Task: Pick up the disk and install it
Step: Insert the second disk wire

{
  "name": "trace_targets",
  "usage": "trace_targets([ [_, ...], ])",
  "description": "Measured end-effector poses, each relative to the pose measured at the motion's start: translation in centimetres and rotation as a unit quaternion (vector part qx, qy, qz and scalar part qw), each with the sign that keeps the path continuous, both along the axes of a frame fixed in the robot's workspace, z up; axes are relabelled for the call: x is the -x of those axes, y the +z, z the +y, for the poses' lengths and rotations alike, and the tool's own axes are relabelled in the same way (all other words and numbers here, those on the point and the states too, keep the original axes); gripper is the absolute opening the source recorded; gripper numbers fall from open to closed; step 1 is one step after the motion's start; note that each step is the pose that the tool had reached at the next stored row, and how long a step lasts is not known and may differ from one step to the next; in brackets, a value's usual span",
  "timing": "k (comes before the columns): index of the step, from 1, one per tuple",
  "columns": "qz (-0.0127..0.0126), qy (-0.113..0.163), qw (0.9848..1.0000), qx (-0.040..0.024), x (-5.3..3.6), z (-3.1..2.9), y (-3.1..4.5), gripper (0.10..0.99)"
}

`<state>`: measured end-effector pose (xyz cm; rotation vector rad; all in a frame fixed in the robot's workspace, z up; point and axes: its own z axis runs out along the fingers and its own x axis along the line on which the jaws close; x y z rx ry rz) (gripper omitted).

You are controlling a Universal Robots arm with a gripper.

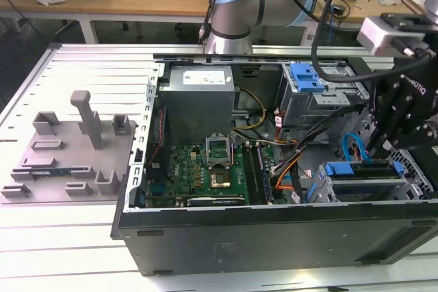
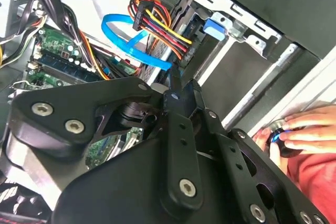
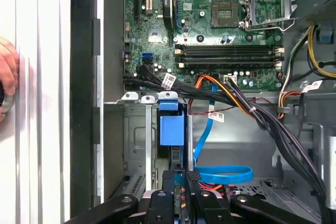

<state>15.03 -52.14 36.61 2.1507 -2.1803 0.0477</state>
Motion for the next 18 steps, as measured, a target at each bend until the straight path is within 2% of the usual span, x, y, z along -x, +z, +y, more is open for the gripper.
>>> trace_targets([
  [4,0.0,0.0,1.0,0.0004,0.03,0.01,1.16,0.235],
  [6,-0.0001,0.0,1.0,0.0005,0.28,0.02,1.52,0.235],
  [9,-0.0006,0.0,1.0,0.0006,2.23,-0.11,1.53,0.235],
  [13,-0.0007,0.0,1.0,0.0007,3.97,-0.21,1.53,0.22],
  [14,-0.0006,0.0,1.0,0.0006,4.8,-0.21,1.53,0.106],
  [18,-0.0007,0.0,1.0,0.0007,4.93,-0.21,1.53,0.106],
])
